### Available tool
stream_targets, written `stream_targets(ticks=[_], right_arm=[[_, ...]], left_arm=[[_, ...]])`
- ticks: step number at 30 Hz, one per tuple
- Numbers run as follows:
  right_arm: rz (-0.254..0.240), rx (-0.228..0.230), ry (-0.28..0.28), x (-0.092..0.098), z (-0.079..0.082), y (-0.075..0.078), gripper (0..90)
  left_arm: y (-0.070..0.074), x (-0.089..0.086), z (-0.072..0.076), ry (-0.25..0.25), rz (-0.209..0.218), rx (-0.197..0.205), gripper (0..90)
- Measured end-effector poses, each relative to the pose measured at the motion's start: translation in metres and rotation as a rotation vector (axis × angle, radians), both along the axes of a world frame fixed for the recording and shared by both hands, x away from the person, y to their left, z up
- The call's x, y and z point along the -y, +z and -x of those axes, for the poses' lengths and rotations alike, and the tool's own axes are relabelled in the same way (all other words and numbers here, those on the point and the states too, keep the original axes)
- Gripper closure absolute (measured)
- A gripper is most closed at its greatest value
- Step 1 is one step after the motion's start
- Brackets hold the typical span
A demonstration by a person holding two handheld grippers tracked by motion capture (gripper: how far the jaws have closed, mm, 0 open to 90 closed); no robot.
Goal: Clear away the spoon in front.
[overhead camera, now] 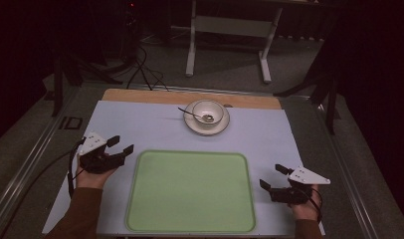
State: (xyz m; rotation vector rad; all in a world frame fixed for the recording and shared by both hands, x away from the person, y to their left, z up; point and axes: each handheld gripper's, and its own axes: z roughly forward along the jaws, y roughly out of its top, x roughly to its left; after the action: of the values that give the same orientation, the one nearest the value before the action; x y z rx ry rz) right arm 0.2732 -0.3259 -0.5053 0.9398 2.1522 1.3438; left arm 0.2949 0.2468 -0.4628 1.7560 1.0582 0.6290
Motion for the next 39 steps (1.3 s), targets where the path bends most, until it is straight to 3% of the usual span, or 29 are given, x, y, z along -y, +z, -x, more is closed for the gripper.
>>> stream_targets(ticks=[14, 39], right_arm=[[0.000, -0.005, 0.002, 0.000, 0.000, 0.000, 14.4], [-0.005, -0.004, 0.000, 0.001, 0.000, 0.000, 14.4]], left_arm=[[0.017, 0.016, -0.022, -0.019, -0.029, -0.009, 36.5], [0.032, 0.045, -0.060, -0.063, -0.034, -0.012, 36.6]])
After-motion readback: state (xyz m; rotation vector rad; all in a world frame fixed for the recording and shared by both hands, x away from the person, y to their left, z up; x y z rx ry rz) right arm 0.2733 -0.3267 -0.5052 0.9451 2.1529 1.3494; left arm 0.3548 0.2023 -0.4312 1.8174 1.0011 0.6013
